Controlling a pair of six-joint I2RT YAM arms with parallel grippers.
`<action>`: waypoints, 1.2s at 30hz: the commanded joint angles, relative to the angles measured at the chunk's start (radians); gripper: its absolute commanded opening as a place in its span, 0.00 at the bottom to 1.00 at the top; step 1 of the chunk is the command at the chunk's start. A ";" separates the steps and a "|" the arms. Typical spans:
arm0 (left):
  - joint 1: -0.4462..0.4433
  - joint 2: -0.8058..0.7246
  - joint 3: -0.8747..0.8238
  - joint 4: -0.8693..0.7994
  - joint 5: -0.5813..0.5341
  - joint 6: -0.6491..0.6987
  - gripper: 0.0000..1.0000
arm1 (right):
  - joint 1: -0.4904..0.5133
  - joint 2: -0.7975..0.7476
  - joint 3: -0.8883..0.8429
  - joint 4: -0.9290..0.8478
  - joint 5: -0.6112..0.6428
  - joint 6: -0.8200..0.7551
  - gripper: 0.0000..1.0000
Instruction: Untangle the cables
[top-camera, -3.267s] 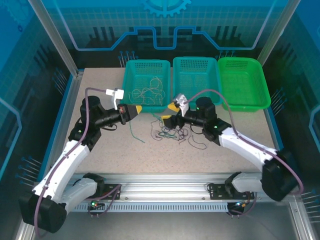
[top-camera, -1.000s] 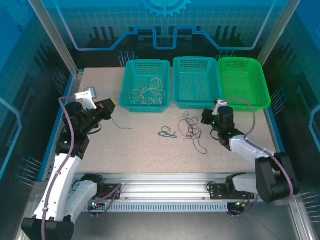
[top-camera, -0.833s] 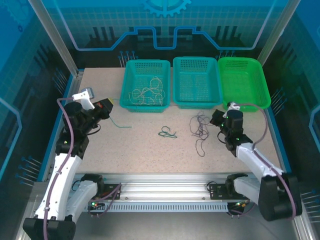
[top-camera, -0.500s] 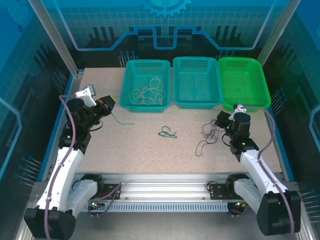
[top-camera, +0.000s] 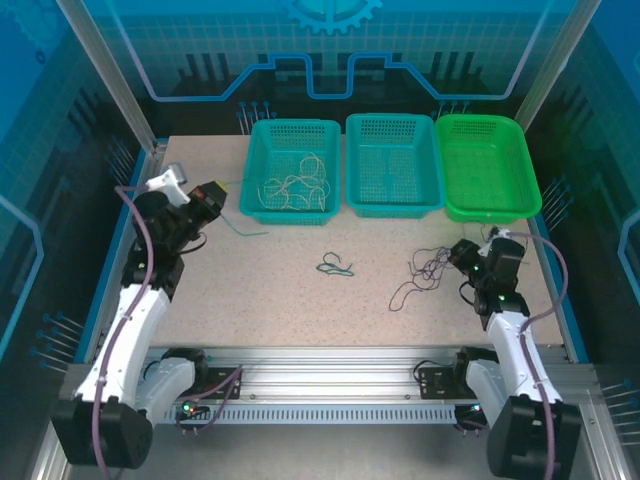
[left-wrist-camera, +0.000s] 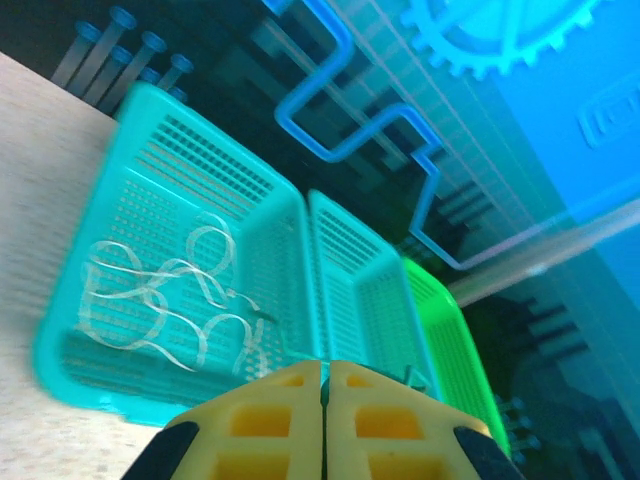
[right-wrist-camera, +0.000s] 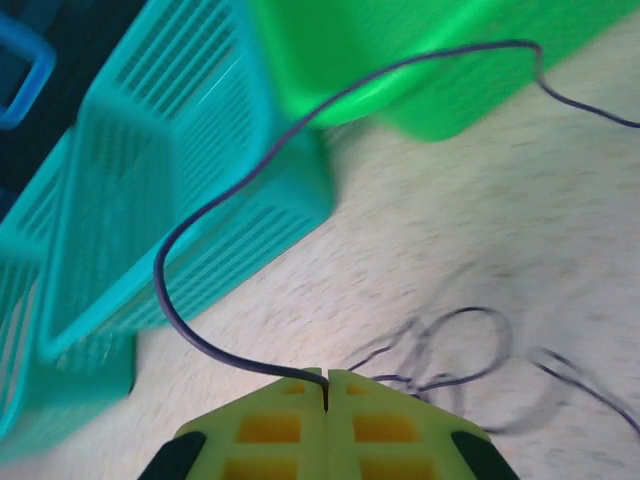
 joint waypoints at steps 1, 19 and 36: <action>-0.149 0.104 0.114 0.137 0.028 0.042 0.00 | 0.174 0.018 0.050 -0.037 0.023 -0.104 0.00; -0.495 1.222 0.994 0.295 -0.167 0.114 0.00 | 0.563 0.087 0.030 -0.198 0.287 -0.056 0.26; -0.418 0.702 0.501 0.369 -0.099 0.209 0.72 | 0.651 0.173 0.379 -0.358 0.197 -0.406 0.65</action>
